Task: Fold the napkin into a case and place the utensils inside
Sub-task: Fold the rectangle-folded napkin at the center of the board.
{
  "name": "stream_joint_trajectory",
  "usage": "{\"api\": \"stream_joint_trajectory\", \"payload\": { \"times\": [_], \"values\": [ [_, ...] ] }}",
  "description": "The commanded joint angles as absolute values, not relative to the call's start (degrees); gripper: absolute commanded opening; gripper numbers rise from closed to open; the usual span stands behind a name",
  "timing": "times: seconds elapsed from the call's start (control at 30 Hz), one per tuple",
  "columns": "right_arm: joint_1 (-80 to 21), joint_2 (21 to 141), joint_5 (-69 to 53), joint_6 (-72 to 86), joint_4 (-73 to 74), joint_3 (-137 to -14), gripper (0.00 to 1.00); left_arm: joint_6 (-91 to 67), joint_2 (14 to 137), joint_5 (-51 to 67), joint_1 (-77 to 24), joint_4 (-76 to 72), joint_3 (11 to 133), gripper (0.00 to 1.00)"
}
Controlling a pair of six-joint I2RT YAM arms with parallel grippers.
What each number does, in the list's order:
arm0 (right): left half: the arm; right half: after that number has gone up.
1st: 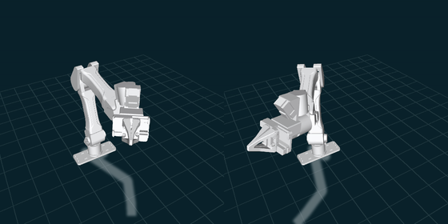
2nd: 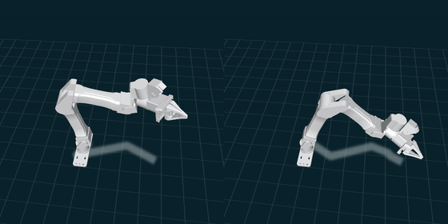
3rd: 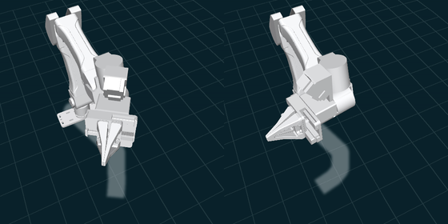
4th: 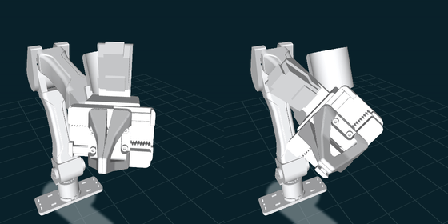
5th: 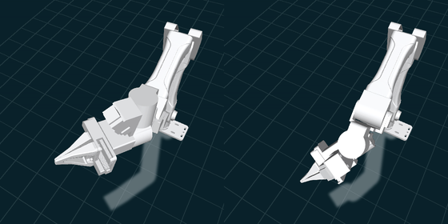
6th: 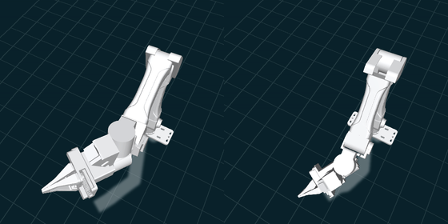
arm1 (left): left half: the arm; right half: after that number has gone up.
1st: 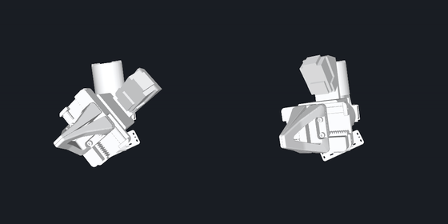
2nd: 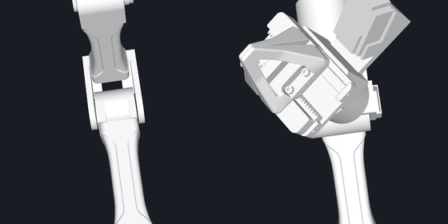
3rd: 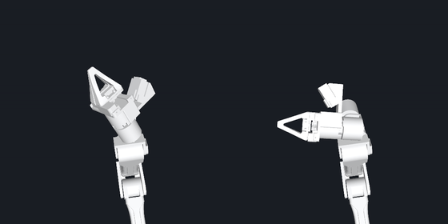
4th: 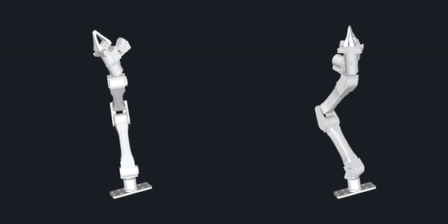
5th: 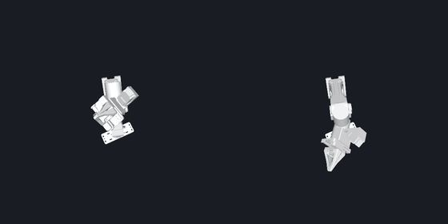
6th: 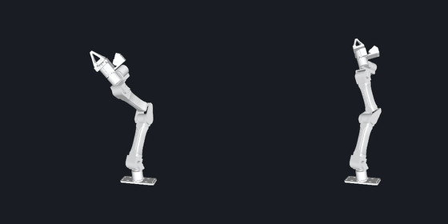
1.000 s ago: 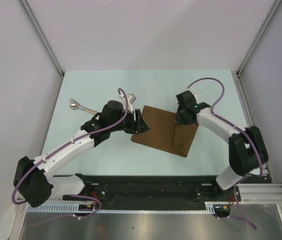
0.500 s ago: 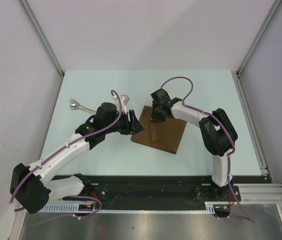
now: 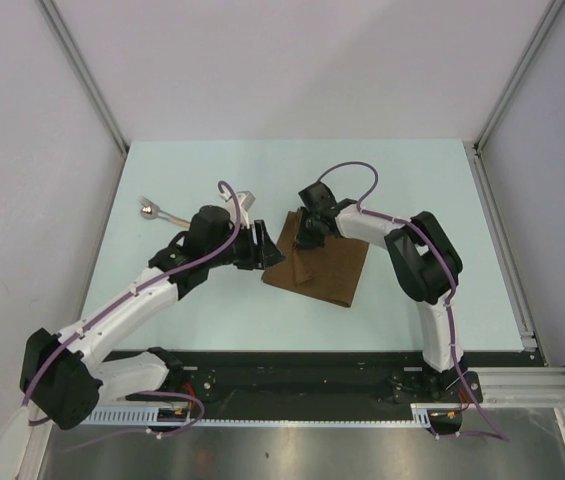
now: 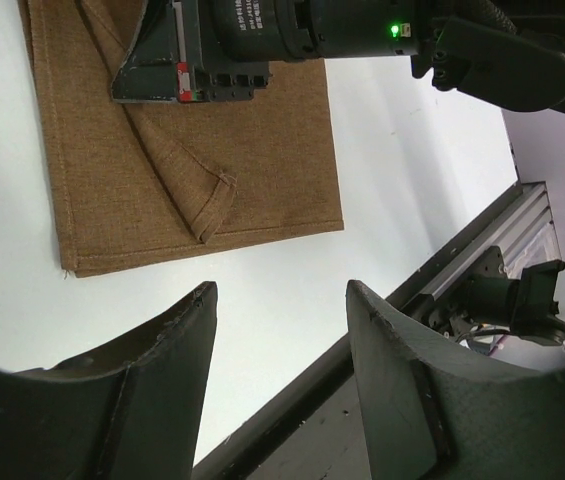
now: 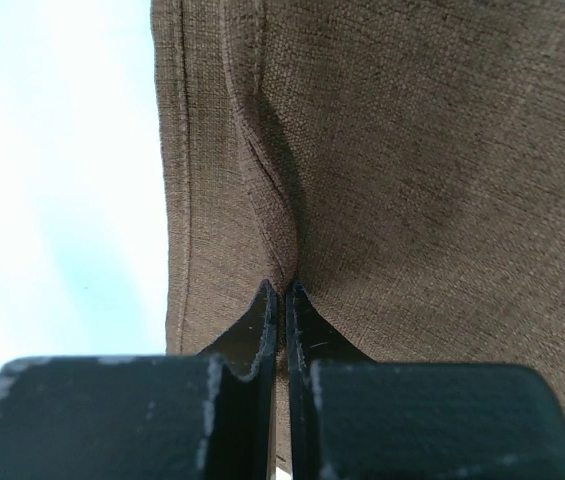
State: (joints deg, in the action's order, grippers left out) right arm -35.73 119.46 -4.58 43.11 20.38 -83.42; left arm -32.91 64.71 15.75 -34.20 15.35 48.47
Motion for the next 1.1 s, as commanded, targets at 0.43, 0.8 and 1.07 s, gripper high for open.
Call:
{"api": "stream_joint_trajectory", "payload": {
  "times": [0.43,0.8,1.07],
  "values": [
    [-36.04,118.21,-8.79,44.3,16.7,-84.46,0.0,-31.99,61.09,17.05,-33.13,15.12,47.46,0.59],
    [-36.74,117.42,-9.49,45.53,15.47,-82.0,0.0,-32.34,61.08,17.4,-33.22,14.77,46.85,0.59],
    [-36.56,118.83,-9.84,45.7,14.85,-82.79,0.01,-32.17,61.08,17.58,-33.14,14.85,46.85,0.59]
  ]
}}
